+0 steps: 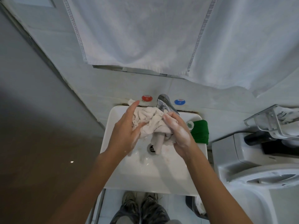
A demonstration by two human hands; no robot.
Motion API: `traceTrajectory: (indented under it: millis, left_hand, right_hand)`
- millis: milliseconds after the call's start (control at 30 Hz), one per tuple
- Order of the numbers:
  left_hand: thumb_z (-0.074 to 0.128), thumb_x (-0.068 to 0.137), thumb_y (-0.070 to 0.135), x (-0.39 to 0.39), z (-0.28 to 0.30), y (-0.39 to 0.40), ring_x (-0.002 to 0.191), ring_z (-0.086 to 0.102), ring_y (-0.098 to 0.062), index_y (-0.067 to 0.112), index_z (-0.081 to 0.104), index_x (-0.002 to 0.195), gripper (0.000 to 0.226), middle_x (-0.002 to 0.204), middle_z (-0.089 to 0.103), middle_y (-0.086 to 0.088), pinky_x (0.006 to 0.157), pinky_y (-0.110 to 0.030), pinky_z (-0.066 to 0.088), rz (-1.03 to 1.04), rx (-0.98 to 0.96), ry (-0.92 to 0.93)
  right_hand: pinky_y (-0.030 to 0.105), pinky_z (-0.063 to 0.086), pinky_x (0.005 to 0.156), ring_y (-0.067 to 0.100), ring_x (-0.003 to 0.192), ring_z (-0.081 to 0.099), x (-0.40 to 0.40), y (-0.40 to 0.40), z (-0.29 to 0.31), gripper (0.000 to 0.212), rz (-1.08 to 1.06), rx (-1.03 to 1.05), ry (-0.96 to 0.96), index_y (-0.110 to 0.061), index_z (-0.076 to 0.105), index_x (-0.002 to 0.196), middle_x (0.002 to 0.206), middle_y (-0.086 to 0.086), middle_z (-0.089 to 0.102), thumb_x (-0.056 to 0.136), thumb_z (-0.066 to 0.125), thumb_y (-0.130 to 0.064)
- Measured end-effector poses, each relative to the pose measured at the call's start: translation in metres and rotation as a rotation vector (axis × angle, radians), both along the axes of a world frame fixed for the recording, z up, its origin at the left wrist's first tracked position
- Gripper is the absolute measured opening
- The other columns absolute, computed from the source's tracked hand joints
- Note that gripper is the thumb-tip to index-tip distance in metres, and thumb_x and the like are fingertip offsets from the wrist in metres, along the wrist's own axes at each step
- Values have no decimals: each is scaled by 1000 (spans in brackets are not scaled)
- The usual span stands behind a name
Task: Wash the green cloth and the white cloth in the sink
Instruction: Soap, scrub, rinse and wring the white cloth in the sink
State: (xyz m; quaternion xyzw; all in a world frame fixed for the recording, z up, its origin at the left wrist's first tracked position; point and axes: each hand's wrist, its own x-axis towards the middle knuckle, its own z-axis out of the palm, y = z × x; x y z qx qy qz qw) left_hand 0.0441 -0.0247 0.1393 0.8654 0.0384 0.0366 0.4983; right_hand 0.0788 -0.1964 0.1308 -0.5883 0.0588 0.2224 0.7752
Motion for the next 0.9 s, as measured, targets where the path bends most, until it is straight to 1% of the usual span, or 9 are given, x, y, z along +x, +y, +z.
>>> traceTrajectory:
  millis: [133, 200, 267, 333, 400, 467, 600, 733, 900]
  left_hand:
    - [53, 90, 32, -8, -4, -22, 108, 51, 5, 36, 47, 125, 35, 123, 52, 11, 87, -9, 39, 35, -132, -93]
    - [56, 91, 37, -8, 0, -38, 104, 56, -2, 32, 50, 116, 27, 112, 57, 10, 80, -8, 44, 120, -320, -49]
    - [52, 92, 39, 0, 5, -49, 87, 59, -3, 27, 54, 104, 17, 94, 59, 14, 66, -7, 45, 304, -443, 67]
    - [51, 93, 41, 12, 4, -47, 74, 57, -5, 23, 57, 93, 19, 80, 59, 12, 61, -13, 43, 432, -309, 147]
    - [57, 91, 38, 13, 0, -45, 67, 57, -5, 20, 58, 84, 19, 73, 59, 9, 60, -15, 43, 436, -205, 100]
    - [60, 91, 27, -1, -2, -54, 60, 56, -1, 20, 55, 73, 20, 65, 57, 11, 56, -11, 41, 387, -230, -31]
    - [64, 87, 9, -7, 1, -68, 57, 56, 3, 16, 55, 70, 20, 59, 54, 18, 56, -6, 41, 332, -293, -127]
    - [60, 87, 11, 36, -18, -38, 52, 47, -9, 15, 46, 64, 27, 56, 48, 10, 54, -21, 39, 405, -26, -13]
    - [58, 89, 11, 9, -8, -64, 51, 49, -1, 10, 56, 72, 17, 59, 50, 9, 54, -11, 38, 345, -256, -64]
  right_hand:
    - [28, 46, 57, 21, 71, 55, 1, 26, -6, 27, -305, -136, -55, -19, 49, 62, 69, 4, 54, 79, 68, -26]
    - [29, 44, 56, 20, 65, 51, -3, 41, -7, 21, -380, -166, -97, -16, 45, 63, 63, 5, 50, 75, 62, -21]
    - [33, 42, 57, 21, 63, 48, -14, 53, -9, 15, -368, -205, -135, -11, 44, 63, 65, 11, 46, 71, 56, -16]
    - [31, 40, 52, 20, 60, 45, -27, 59, -10, 18, -314, -241, -178, -1, 40, 62, 64, 13, 44, 69, 52, -12]
    - [27, 36, 46, 15, 54, 42, -27, 57, -8, 19, -312, -267, -175, -2, 38, 58, 58, 8, 40, 71, 50, -8]
    - [27, 31, 49, 13, 53, 36, -12, 52, -8, 28, -418, -245, -111, -11, 40, 56, 56, 3, 35, 80, 49, -2]
    - [27, 32, 51, 17, 54, 34, 5, 50, -2, 26, -533, -91, 28, -9, 47, 67, 59, 7, 33, 92, 53, -10]
    - [23, 34, 49, 11, 52, 38, -24, 62, 6, 24, -420, -239, -150, 0, 46, 59, 56, 8, 36, 81, 54, -2]
    - [29, 30, 50, 15, 52, 32, 12, 55, -2, 33, -559, -249, -72, -10, 37, 60, 56, 4, 32, 88, 50, 3]
